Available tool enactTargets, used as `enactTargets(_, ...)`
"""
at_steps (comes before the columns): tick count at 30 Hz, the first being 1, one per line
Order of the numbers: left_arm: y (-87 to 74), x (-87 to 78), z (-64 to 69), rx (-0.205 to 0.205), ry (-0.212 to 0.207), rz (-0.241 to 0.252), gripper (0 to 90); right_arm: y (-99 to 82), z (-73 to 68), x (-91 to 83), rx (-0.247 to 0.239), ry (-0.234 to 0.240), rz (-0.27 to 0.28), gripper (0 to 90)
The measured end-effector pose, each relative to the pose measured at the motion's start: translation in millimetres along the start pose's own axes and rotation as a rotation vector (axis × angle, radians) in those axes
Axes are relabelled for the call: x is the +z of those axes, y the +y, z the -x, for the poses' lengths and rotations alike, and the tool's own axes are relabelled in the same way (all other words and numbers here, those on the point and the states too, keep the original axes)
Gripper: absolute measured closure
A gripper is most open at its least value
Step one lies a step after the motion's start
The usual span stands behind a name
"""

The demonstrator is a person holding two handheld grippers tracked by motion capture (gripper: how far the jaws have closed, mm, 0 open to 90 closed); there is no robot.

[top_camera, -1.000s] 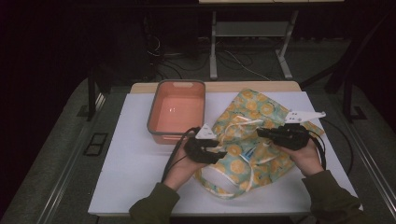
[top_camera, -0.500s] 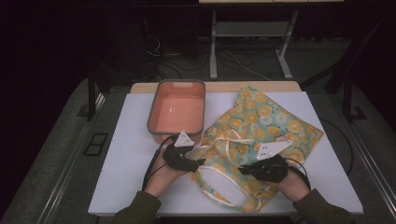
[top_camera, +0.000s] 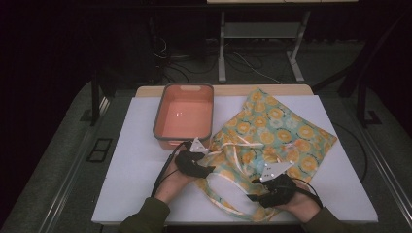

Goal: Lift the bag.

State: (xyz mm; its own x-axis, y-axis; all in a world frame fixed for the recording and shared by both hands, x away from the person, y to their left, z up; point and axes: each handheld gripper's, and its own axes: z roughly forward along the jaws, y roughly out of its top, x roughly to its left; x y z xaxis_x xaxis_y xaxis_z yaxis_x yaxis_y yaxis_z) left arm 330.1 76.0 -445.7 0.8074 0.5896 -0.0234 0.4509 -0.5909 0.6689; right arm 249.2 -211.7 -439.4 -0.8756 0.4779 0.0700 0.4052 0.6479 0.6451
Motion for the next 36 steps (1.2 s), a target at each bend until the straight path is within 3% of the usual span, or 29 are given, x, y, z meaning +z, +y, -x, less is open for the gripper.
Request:
enactTargets(4,0.5,-0.7,-0.4,-0.016,-0.013,0.007,66.4,-6.6,-6.2,2.0,-0.006,-0.038,-0.023,37.8)
enactTargets(6,0.5,-1.3,-1.4,-0.035,-0.043,0.013,78.1,-7.3,-7.1,1.2,-0.010,-0.051,-0.026,41.1)
enactTargets(9,0.7,-3.1,-1.8,-0.052,-0.062,0.033,87.0,-7.6,-6.5,-2.0,-0.020,-0.063,-0.034,61.1)
enactTargets(13,1.6,-10.5,-3.4,-0.093,-0.095,0.094,88.2,-8.0,-3.8,-3.8,-0.034,-0.073,-0.040,87.6)
enactTargets(16,3.0,-16.3,-3.0,-0.110,-0.111,0.140,88.5,-8.0,-1.2,-4.7,-0.041,-0.085,-0.041,88.8)
enactTargets(21,8.2,-27.6,-0.6,-0.120,-0.139,0.231,88.8,-7.0,9.0,-15.5,-0.038,-0.162,-0.022,89.0)
enactTargets(27,22.5,-39.2,5.5,-0.124,-0.168,0.350,89.0,-0.8,38.4,-43.6,0.000,-0.286,0.097,89.0)
enactTargets(36,45.3,-53.3,0.2,-0.122,-0.144,0.469,89.1,17.9,67.0,-67.5,0.016,-0.376,0.234,89.1)
